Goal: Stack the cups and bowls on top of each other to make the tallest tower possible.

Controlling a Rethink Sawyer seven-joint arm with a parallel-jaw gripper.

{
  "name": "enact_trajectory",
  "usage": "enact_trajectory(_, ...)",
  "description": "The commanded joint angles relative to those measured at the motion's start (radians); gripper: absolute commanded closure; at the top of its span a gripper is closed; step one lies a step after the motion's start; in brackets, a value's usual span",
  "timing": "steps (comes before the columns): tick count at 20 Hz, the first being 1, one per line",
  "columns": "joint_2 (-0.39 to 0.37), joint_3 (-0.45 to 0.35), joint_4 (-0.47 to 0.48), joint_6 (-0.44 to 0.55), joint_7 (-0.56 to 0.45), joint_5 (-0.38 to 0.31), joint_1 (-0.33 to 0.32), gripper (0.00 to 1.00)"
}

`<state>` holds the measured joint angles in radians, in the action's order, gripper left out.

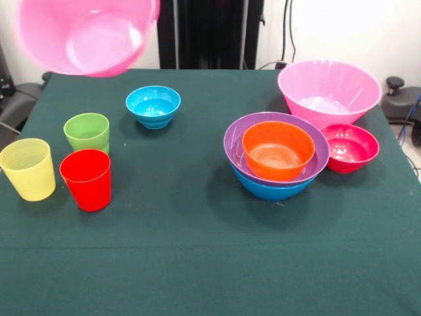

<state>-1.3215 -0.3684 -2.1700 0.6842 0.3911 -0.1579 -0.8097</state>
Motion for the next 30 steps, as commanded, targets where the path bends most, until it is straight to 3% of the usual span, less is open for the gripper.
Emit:
enact_trajectory(1,0.008,0.074,-0.142,-0.015,0.422,0.071,0.138,1.0)
enact_trajectory(8,-0.024,0.089,-0.125,0.02,0.468,0.074,0.21,1.0)
enact_trajectory(15,-0.031,0.069,-0.14,0.0,0.416,0.098,0.19,1.0)
enact_trajectory(17,-0.007,0.052,-0.145,-0.033,0.408,0.11,0.182,1.0)
enact_trajectory(18,0.038,0.05,-0.121,-0.046,0.451,0.074,0.197,1.0)
enact_trajectory(21,0.233,0.109,0.029,-0.053,0.689,-0.096,0.316,1.0)
enact_trajectory(22,0.28,0.13,0.066,-0.064,0.736,-0.105,0.349,1.0)
enact_trajectory(25,0.342,0.166,0.123,-0.087,0.767,-0.061,0.398,1.0)
enact_trajectory(30,0.33,0.16,0.148,-0.059,0.736,-0.021,0.402,1.0)
